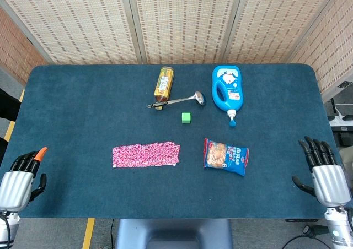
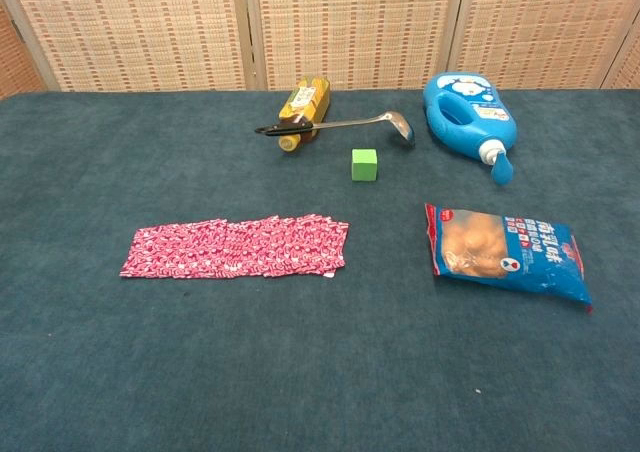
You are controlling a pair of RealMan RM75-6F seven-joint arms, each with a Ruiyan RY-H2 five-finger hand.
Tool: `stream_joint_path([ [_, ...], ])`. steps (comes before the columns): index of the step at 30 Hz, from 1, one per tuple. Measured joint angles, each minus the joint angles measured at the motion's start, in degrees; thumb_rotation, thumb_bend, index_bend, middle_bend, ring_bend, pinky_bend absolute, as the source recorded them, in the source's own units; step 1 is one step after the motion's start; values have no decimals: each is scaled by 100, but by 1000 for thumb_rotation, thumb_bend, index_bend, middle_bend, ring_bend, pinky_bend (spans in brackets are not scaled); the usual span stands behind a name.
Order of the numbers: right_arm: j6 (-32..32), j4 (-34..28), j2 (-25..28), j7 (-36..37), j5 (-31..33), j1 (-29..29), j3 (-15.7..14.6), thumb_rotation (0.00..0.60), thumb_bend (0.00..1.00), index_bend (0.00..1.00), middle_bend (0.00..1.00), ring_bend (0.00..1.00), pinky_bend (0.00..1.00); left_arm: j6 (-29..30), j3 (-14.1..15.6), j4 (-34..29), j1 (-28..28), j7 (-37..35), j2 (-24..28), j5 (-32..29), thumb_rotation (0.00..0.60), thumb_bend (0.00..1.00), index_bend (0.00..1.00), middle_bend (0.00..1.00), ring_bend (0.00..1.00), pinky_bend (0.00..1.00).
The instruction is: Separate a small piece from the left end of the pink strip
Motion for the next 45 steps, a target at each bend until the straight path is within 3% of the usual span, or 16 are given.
stream_joint_path([
  [3, 267, 28, -56, -113, -32, -92, 35, 600, 257, 0, 363, 232, 204, -245, 75, -32, -83, 16, 21, 25, 600, 853, 0, 676, 642, 551],
  [7, 611, 37, -93, -207, -81, -226, 92, 600, 439, 17, 527, 383, 310, -652, 193, -141, -226, 190, 55, 57, 600, 932, 0, 697, 659, 550],
  [12, 1035, 122, -164, -83, -170, -325, 219, 600, 650, 73, 583, 436, 352, -1311, 256, -444, -498, 642, 89, -70, 600, 958, 0, 700, 665, 548],
  [14, 1167, 188, -207, 42, -202, -357, 279, 600, 690, 97, 584, 438, 353, -1541, 250, -560, -623, 922, 68, -162, 600, 959, 0, 700, 665, 549],
  [20, 1227, 304, -280, 260, -314, -361, 308, 600, 702, 302, 586, 443, 353, -2167, 207, -878, -1002, 1727, -159, -479, 600, 961, 0, 700, 665, 549],
  [23, 1242, 381, -307, 419, -400, -339, 297, 600, 702, 452, 586, 443, 353, -2358, 176, -964, -1134, 2085, -310, -689, 600, 961, 0, 700, 665, 550],
  [27, 1263, 481, -347, 513, -472, -318, 288, 600, 702, 540, 586, 443, 353, -2611, 133, -1014, -1305, 2505, -538, -1041, 600, 961, 0, 700, 665, 550],
  [34, 1265, 507, -363, 544, -508, -313, 271, 600, 696, 561, 586, 443, 353, -2859, 77, -1025, -1500, 2855, -783, -1458, 600, 960, 0, 699, 665, 550],
  [45, 897, 505, -331, 684, -462, -184, 196, 600, 603, 560, 587, 443, 352, -3136, 4, -890, -1917, 3567, -1301, -2342, 600, 960, 0, 697, 665, 550],
])
